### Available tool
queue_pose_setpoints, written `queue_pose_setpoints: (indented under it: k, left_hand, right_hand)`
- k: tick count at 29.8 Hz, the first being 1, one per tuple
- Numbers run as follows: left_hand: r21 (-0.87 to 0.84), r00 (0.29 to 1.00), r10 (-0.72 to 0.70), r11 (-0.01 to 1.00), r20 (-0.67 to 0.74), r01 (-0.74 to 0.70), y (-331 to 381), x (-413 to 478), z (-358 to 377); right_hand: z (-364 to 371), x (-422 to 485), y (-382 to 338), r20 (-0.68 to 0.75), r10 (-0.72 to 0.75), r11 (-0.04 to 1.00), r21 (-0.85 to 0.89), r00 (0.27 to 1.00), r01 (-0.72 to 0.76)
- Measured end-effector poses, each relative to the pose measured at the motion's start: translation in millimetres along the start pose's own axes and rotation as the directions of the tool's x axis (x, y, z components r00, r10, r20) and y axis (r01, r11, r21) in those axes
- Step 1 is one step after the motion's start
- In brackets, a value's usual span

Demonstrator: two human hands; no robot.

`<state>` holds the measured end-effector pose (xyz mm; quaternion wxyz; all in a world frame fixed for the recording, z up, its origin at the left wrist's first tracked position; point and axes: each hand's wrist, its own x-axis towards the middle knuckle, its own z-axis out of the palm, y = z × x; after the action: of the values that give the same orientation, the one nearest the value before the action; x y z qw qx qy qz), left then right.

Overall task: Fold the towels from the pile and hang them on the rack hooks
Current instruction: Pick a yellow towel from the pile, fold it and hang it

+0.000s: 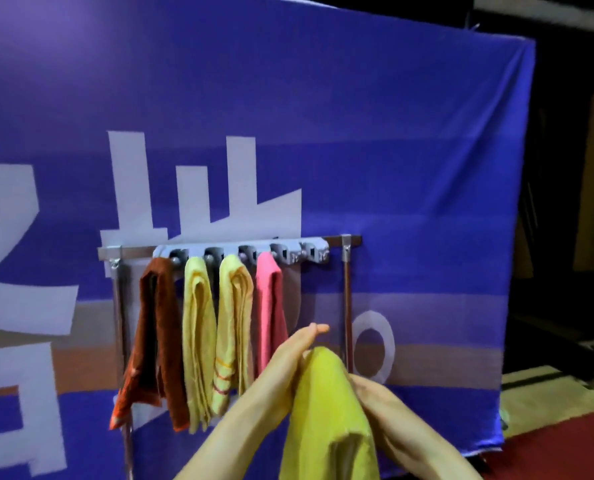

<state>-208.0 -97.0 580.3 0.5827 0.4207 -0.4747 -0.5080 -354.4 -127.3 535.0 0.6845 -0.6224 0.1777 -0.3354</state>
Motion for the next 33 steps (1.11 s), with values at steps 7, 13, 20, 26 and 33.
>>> queue_pose_setpoints:
  k: [7,13,20,26,33]
  left_hand:
    - [0.135,0.991,0.008,0.991,-0.135,0.01,43.7,135.2,-23.0]
    - [0.11,0.908,0.222,0.975,-0.356,-0.195,73.7,220.0,-34.0]
    - [0.265,0.855,0.305,0.942,-0.419,-0.206,79.0,300.9,-62.1]
    - [0.269,0.81,0.312,0.943,-0.497,-0.198,53.2,319.5,-68.7]
    - [0.296,0.753,0.283,0.947,-0.594,-0.123,21.8,321.0,-71.1]
  right_hand:
    - [-68.6,124.8,-33.3,-0.143,-0.065,0.998,-0.037,0.988,0.06]
    - [-99.9,220.3,-75.1,-0.183,-0.108,0.984,-0.161,0.977,0.079]
    - [-125.7,330.1,-75.1,-0.257,-0.143,0.989,-0.068,0.956,0.13]
    - [-121.0,358.9,-52.7,-0.356,-0.048,0.998,0.021,0.933,0.059]
    - [-101.7,333.1,-26.3,-0.319,0.066,0.99,0.141,0.946,-0.021]
